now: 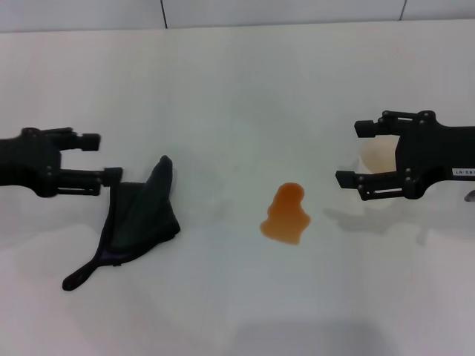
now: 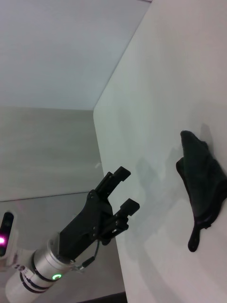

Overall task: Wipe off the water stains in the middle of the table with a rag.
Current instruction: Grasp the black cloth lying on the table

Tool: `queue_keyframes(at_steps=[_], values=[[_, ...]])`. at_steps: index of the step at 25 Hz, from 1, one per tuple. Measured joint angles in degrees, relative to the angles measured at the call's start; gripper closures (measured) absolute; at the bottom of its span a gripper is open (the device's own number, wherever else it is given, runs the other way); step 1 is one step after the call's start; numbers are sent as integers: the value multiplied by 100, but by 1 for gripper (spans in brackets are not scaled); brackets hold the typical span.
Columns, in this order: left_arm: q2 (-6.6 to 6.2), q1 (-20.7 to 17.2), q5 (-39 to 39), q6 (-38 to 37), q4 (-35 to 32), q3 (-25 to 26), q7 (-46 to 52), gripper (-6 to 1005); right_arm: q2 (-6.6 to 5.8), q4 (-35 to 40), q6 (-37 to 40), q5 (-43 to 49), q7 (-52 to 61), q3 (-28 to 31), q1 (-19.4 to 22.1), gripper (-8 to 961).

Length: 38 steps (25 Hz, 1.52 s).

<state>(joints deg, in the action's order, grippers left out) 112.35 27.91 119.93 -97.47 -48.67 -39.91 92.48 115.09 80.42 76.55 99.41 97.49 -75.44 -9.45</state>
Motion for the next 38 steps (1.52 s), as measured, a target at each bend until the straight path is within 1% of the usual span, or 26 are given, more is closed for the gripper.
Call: queue_keyframes(at_steps=[2,5,9,12,13,15,18,20,22,26,29,38], values=[[-88,64,151,-41,-77,1,326,142,5,12,-3,-4,14,-25,-7,81],[-183,164,317,-123,-105,25,577,142,8,10,-30,-51,16,-88,-17,81],[-262,266,535,-113,-126,39,814,142,11,9,-76,-92,41,-190,-23,81],[-281,437,919,-123,-130,7,1001,142,12,10,-83,-143,47,-237,-23,81],[-275,559,1177,-141,-133,3,1078,142,13,11,-89,-153,48,-260,-23,81],[-259,677,1382,-147,-131,2,1123,142,14,10,-95,-154,49,-296,-23,81],[-212,902,1714,-147,-94,-20,1174,142,14,3,-102,-154,50,-336,-24,81],[-148,1022,1922,-129,-81,-80,1188,142,13,0,-105,-155,51,-353,-25,81],[-63,1117,2092,-97,-79,-170,1196,142,14,-28,-106,-175,49,-390,-27,81],[156,1255,2402,27,-75,-366,1200,142,14,-57,-112,-194,42,-457,-28,81],[265,1282,2573,130,-51,-443,1195,143,14,-63,-116,-199,35,-497,-25,81],[349,1278,2612,463,160,-470,1138,143,14,-65,-125,-204,29,-554,-8,81]])
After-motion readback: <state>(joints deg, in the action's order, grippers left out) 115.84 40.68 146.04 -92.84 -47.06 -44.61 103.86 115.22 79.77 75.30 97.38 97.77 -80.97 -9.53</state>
